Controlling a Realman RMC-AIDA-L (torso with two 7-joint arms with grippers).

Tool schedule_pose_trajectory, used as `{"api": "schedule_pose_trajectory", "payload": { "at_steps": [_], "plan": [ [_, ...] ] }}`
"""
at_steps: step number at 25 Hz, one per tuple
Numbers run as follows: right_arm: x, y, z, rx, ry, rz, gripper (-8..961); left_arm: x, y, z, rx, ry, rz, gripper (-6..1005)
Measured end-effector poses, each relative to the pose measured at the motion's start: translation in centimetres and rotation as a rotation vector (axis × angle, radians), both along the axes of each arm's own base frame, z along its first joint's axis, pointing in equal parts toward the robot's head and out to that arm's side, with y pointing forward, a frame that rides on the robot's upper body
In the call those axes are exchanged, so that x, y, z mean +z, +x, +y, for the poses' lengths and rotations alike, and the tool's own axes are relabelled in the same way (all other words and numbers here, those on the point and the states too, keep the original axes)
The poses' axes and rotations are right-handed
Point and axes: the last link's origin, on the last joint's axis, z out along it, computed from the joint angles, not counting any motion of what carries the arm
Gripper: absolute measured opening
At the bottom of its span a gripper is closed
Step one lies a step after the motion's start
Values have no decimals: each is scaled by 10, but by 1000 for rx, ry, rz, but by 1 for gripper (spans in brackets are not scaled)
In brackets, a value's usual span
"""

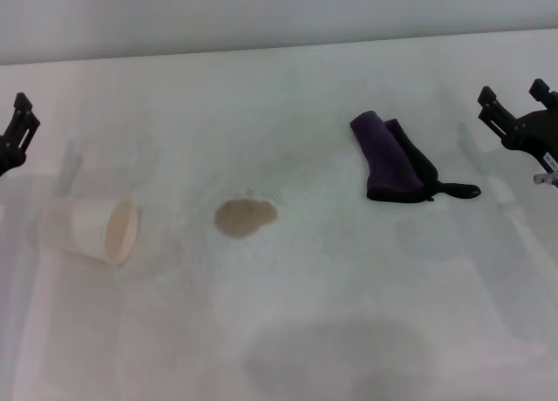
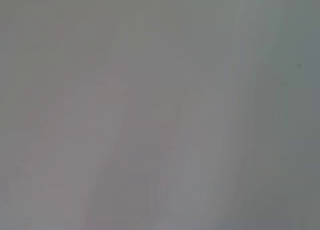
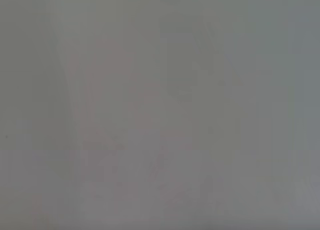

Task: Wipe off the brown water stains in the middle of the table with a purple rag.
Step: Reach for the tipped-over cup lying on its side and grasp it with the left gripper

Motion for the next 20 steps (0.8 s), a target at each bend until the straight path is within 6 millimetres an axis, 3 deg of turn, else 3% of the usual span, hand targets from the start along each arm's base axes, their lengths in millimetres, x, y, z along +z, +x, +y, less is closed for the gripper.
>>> {"api": "schedule_pose_trajectory", "payload": {
  "at_steps": [20],
  "plan": [
    [-4, 1, -2, -10, -15, 5, 872, 0, 0, -1, 2, 3, -14, 886]
  ]
}}
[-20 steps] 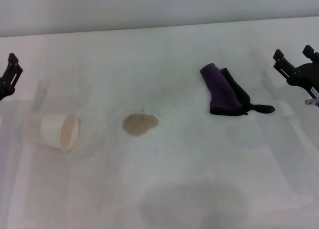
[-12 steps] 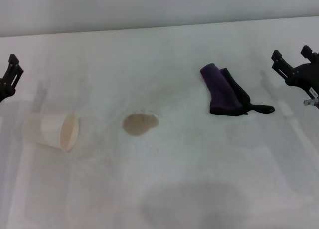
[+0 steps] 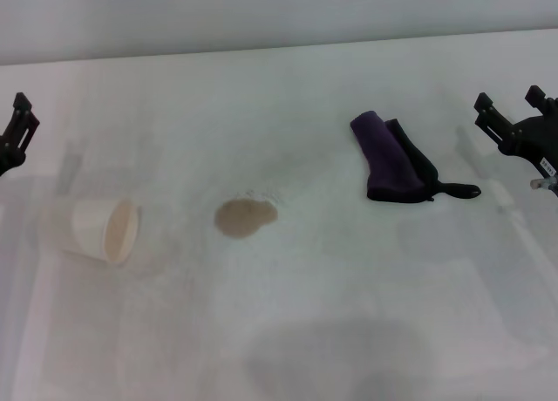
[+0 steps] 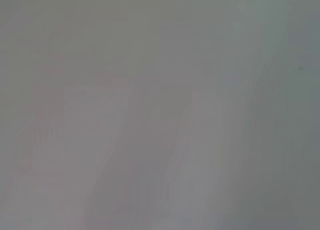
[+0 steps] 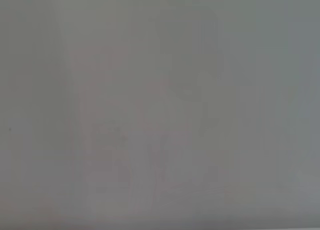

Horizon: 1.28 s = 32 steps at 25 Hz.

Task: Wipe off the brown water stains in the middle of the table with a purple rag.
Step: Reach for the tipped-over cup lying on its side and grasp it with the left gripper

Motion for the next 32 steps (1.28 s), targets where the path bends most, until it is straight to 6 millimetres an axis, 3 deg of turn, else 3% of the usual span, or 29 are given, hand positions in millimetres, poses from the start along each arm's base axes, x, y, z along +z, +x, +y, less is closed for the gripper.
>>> {"api": "schedule_pose_trajectory", "payload": {
  "at_steps": [6, 11, 17, 22, 23, 26, 32],
  "plan": [
    [0, 0, 0, 1, 0, -1, 872, 10, 3, 10, -25, 2, -120, 887],
    [1, -3, 5, 10, 0, -5, 872, 41, 1, 20, -112, 17, -197, 887],
    [0, -12, 17, 32, -3, -5, 872, 79, -3, 41, -161, -157, -253, 887],
    [-2, -16, 23, 39, -12, -9, 872, 113, 7, 43, -254, -289, -154, 883],
    [-2, -17, 25, 42, -12, -9, 872, 130, 14, 39, -304, -388, -57, 883],
    [-2, -18, 26, 42, -14, -10, 872, 143, 21, 34, -344, -470, 24, 883],
    [0, -20, 32, 46, -14, -20, 871, 186, 48, 17, -442, -608, 367, 882]
  ]
}}
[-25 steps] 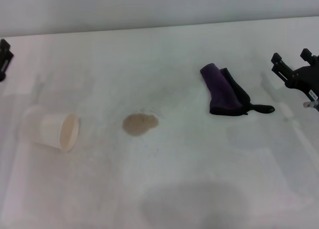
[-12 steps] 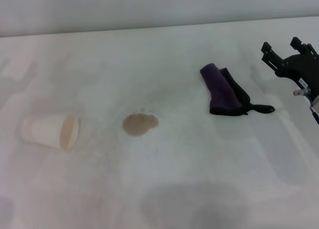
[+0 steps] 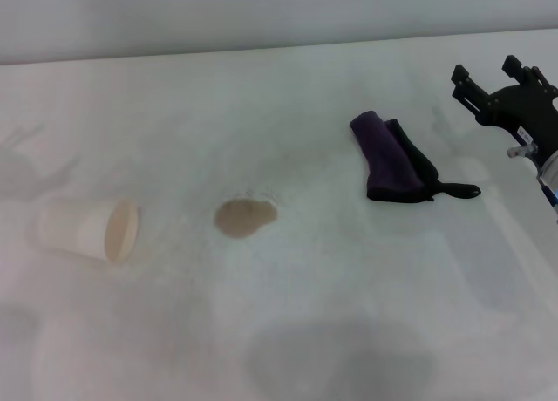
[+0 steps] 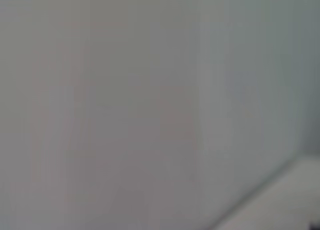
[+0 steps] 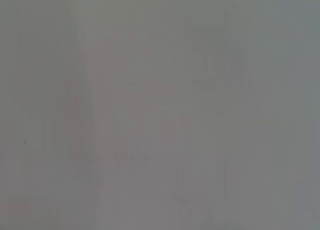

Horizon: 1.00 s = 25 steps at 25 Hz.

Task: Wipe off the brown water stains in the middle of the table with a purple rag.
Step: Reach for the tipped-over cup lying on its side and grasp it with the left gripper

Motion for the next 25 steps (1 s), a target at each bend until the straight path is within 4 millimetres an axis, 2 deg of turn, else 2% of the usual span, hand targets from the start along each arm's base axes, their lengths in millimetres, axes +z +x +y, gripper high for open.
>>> {"api": "schedule_pose_trajectory", "payload": {
  "at_steps": [3, 10, 13, 18, 22, 25],
  "plan": [
    [0, -2, 3, 5, 0, -2, 871, 14, 9, -7, -49, -17, 196, 882],
    [-1, -5, 8, 8, -6, -5, 871, 18, 28, -13, -137, 1, 512, 881],
    [-2, -6, 10, 2, -12, -6, 871, 8, 31, -10, -136, -85, 548, 881],
    [-3, -6, 10, -3, -11, 1, 871, -31, 33, -1, -163, -374, 574, 880],
    [-4, -6, 9, -7, -13, 3, 871, -45, 43, 6, -209, -461, 590, 880],
    [-4, -5, 8, -11, -13, 4, 871, -49, 50, 13, -222, -499, 636, 879]
  ]
}}
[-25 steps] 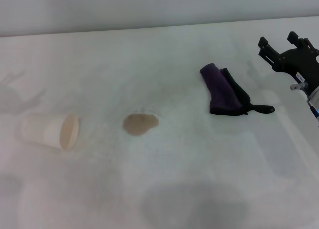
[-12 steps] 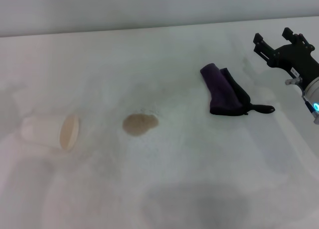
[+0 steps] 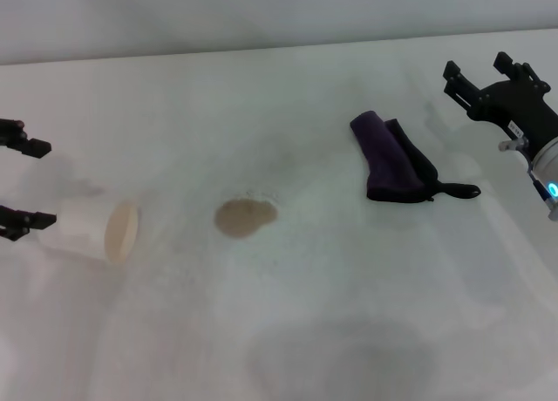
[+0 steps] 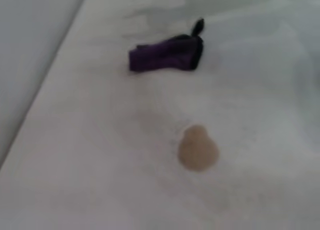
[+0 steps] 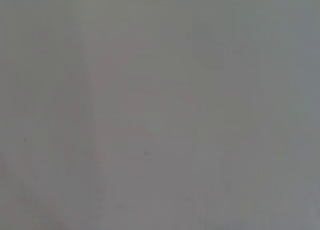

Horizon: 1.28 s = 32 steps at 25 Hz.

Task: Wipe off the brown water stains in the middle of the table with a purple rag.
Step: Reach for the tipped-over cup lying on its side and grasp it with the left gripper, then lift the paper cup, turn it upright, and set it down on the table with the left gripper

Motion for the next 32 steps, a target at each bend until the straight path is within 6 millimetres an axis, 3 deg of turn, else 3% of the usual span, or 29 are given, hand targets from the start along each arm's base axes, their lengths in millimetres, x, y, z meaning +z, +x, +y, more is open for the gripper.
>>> {"api": "schedule_pose_trajectory", "payload": {
  "at_steps": [7, 13, 32],
  "plan": [
    [-2, 4, -3, -22, -9, -1, 871, -21, 5, 17, -26, -99, 126, 879],
    [-2, 10, -9, -43, -8, 1, 871, -48, -4, 27, -34, -163, 210, 880],
    [0, 13, -11, -50, -4, 11, 872, -107, -26, 44, -111, -139, 282, 877]
  ]
}}
